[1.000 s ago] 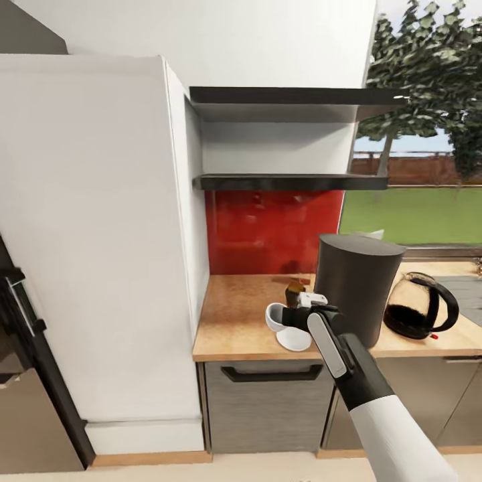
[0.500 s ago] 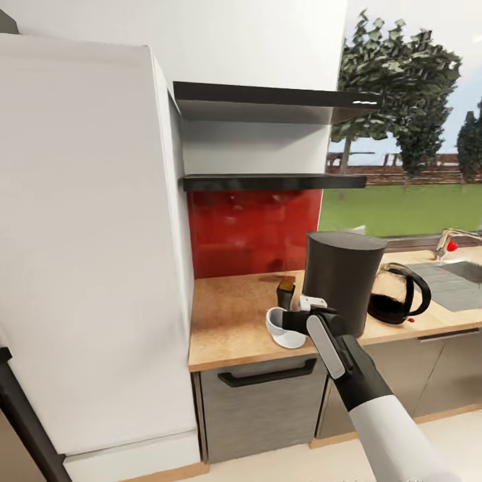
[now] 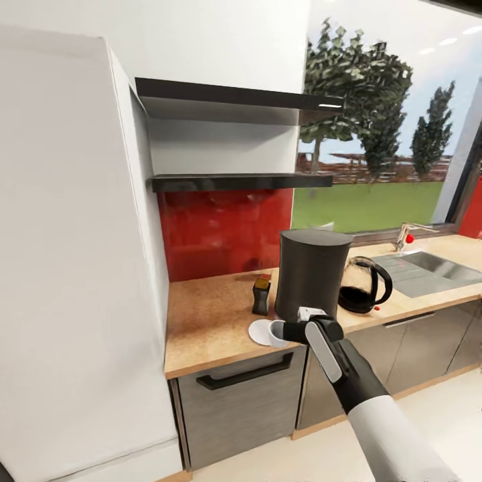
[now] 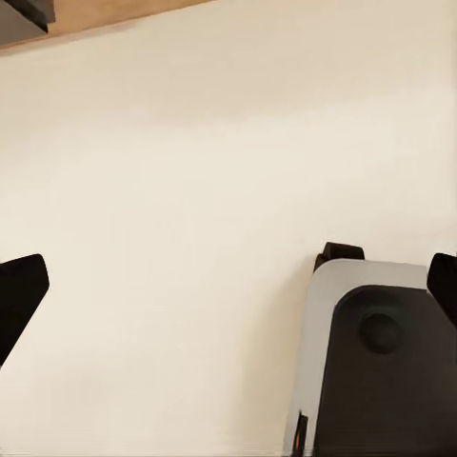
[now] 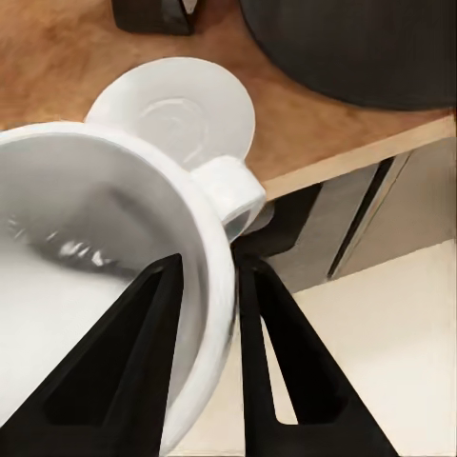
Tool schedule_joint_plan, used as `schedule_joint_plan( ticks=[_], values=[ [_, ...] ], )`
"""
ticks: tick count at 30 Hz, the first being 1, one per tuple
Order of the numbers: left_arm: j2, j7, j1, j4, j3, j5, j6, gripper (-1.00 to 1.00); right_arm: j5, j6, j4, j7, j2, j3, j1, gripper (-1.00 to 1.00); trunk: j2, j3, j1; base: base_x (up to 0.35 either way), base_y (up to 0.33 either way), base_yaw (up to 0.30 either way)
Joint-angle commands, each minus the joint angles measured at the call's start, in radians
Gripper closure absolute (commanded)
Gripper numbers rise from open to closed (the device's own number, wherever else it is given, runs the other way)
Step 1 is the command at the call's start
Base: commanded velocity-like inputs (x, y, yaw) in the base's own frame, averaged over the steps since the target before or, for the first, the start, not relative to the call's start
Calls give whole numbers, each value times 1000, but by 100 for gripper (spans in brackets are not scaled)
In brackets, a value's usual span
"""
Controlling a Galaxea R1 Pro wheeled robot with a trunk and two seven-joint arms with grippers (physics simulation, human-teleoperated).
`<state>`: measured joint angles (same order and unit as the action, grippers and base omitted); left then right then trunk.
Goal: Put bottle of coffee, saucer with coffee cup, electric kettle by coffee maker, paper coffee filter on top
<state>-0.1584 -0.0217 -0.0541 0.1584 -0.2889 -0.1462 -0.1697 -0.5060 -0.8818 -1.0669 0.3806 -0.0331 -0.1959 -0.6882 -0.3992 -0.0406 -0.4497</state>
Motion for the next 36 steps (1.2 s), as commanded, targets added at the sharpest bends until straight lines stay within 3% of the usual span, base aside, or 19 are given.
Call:
schedule_joint_plan(
  ticks=[1,15,29,36],
  values=[
    [-1,-1,-1,-30,-7,-10,-4,-100,-12,1,36,7,0,0,-1,100,-1,0,0,0,0,-17],
    [1,9,-3,-53,-7,-10,25,-100,-13,38,69,24,-1,-1,-1,100,-1,0,0,4,0,-2],
    [2,13,-3,-82,-7,-10,26,-100,-17,64,67,24,-2,0,-1,100,-1,0,0,167,0,0],
    [2,13,-3,-82,-8,-10,26,-100,-35,96,70,24,-20,1,-1,100,-1,0,0,247,91,0]
  ],
)
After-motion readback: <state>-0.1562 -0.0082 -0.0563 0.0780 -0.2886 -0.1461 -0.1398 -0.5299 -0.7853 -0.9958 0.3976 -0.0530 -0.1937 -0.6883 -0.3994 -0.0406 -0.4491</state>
